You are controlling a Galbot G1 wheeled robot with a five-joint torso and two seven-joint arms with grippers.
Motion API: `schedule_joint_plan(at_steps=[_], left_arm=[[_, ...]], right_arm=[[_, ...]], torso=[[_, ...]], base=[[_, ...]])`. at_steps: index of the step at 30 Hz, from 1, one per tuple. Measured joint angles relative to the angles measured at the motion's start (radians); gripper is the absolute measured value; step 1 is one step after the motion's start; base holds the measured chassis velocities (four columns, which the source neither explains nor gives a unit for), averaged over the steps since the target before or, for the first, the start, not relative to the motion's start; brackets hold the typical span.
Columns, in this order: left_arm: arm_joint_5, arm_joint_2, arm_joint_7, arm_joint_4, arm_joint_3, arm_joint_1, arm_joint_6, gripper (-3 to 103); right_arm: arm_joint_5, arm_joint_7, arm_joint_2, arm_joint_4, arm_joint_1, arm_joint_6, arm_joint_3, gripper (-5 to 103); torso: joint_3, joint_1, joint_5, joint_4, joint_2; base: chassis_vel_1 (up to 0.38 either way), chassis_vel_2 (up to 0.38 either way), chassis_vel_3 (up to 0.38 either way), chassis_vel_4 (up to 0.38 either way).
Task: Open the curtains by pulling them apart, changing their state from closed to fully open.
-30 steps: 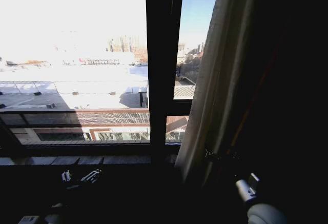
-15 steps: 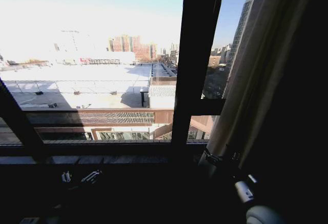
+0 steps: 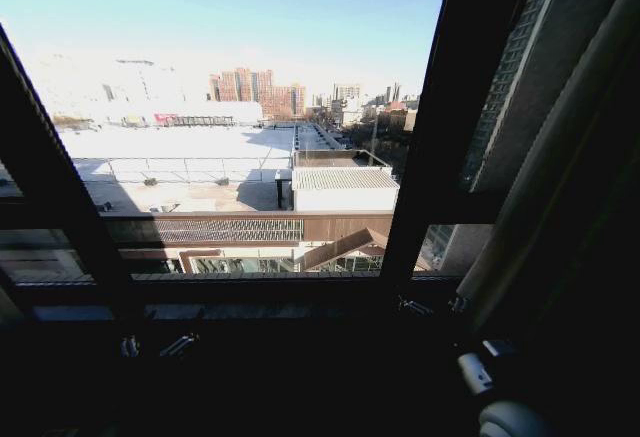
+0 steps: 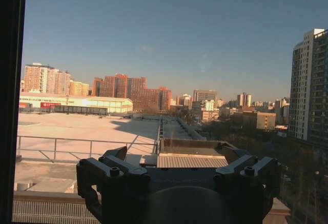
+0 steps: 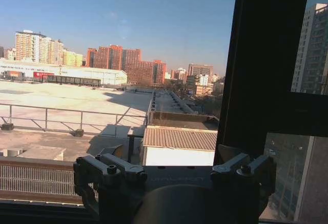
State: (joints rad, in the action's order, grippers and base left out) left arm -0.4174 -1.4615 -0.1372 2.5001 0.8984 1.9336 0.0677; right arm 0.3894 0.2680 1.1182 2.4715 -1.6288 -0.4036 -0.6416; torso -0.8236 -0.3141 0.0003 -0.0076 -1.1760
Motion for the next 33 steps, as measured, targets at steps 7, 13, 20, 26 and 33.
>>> schedule_joint_plan(at_steps=[7, 13, 20, 26, 33], left_arm=[[0.001, -0.002, -0.001, 0.0, 0.0, -0.001, -0.002, 100], [0.001, -0.003, -0.001, 0.0, 0.002, -0.002, -0.003, 100], [0.001, -0.004, -0.002, 0.0, 0.0, -0.005, -0.006, 100], [0.011, -0.003, -0.003, 0.0, -0.01, -0.008, -0.006, 100], [0.014, -0.006, -0.004, -0.001, -0.01, -0.007, -0.006, 100]], right_arm=[[-0.011, -0.003, 0.002, -0.003, -0.001, 0.003, 0.002, 100], [-0.011, -0.004, 0.001, -0.01, 0.003, 0.004, 0.005, 100], [-0.013, -0.016, 0.0, -0.023, 0.006, 0.009, 0.006, 100], [-0.015, -0.021, 0.004, -0.031, 0.006, 0.028, 0.008, 100], [-0.015, -0.021, 0.008, -0.034, 0.008, 0.029, 0.01, 100]], torso=[[0.0, 0.0, -0.0002, -0.0001, 0.0], [0.0, 0.0, -0.0001, 0.0, 0.0], [0.0, 0.0, -0.0001, -0.0001, 0.0], [0.0, 0.0, -0.0001, -0.0001, 0.0], [0.0, 0.0, -0.0003, -0.0001, 0.0]], base=[[0.362, 0.355, -0.365, -0.354], [0.362, 0.356, -0.362, -0.358], [0.349, 0.362, -0.351, -0.353], [0.365, 0.36, -0.357, -0.354], [0.358, 0.359, -0.36, -0.363]])
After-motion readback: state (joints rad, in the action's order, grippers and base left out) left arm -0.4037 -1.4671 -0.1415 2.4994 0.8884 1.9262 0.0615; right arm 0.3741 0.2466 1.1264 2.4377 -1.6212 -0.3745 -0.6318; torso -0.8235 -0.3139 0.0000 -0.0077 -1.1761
